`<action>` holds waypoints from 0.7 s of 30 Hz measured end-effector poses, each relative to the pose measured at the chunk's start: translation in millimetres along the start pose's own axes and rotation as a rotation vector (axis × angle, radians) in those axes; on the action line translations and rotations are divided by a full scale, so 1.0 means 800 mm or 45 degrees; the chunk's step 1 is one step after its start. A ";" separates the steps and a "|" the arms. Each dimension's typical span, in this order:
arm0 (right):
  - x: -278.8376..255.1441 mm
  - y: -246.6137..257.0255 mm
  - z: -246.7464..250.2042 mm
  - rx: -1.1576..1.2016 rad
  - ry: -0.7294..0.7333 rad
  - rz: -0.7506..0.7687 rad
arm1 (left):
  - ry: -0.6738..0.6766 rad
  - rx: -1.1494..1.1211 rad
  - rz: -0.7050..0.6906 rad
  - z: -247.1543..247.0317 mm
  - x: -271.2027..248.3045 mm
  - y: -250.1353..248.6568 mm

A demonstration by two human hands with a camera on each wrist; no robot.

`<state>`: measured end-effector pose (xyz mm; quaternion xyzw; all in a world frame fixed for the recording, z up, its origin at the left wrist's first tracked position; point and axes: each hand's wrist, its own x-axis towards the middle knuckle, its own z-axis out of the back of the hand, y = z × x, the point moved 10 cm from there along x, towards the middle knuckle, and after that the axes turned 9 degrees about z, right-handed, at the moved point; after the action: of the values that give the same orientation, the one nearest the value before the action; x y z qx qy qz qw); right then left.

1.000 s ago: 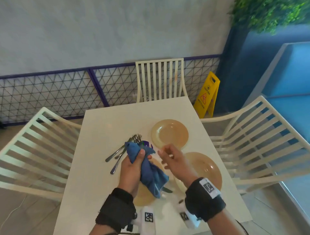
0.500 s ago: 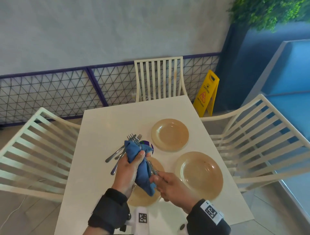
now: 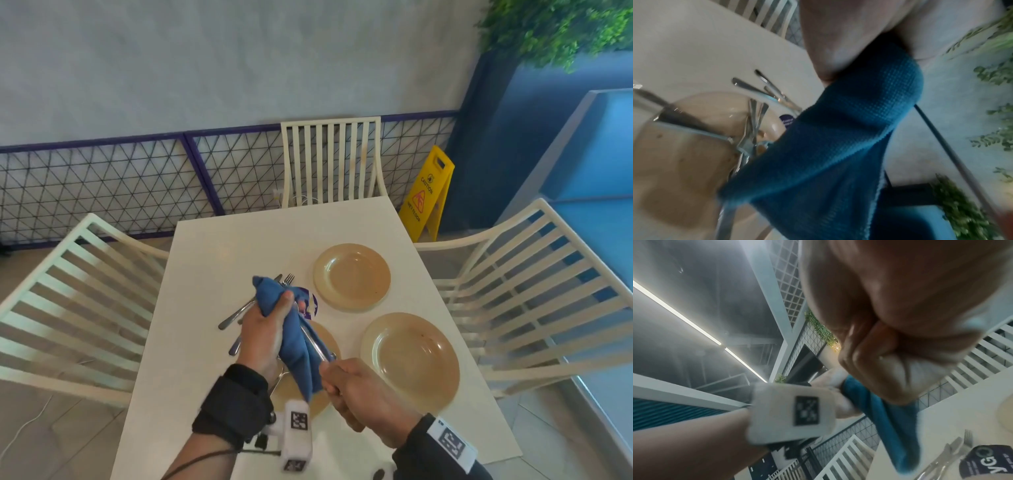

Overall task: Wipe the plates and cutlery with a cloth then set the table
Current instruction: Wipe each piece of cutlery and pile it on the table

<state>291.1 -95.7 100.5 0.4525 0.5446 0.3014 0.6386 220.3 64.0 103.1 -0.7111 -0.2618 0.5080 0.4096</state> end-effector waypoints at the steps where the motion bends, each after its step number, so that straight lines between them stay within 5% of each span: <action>1: -0.003 -0.002 -0.002 0.017 0.012 -0.012 | -0.039 -0.045 -0.020 0.009 0.010 -0.009; 7: 0.007 0.004 -0.001 0.012 -0.021 0.004 | 0.050 -0.086 0.142 -0.015 -0.009 0.032; 13: 0.000 0.002 -0.006 0.026 -0.012 0.004 | -0.035 -0.175 0.114 -0.001 0.001 0.021; 18: 0.029 -0.015 -0.012 0.076 0.069 -0.042 | 0.132 0.031 0.184 -0.016 -0.021 0.051; 21: 0.040 -0.012 0.004 -0.197 0.095 0.090 | 0.130 0.185 0.085 0.001 -0.015 0.041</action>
<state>300.0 -72.7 78.2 0.4091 0.5267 0.3816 0.6400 214.0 38.0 81.3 -0.7127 -0.1794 0.5021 0.4559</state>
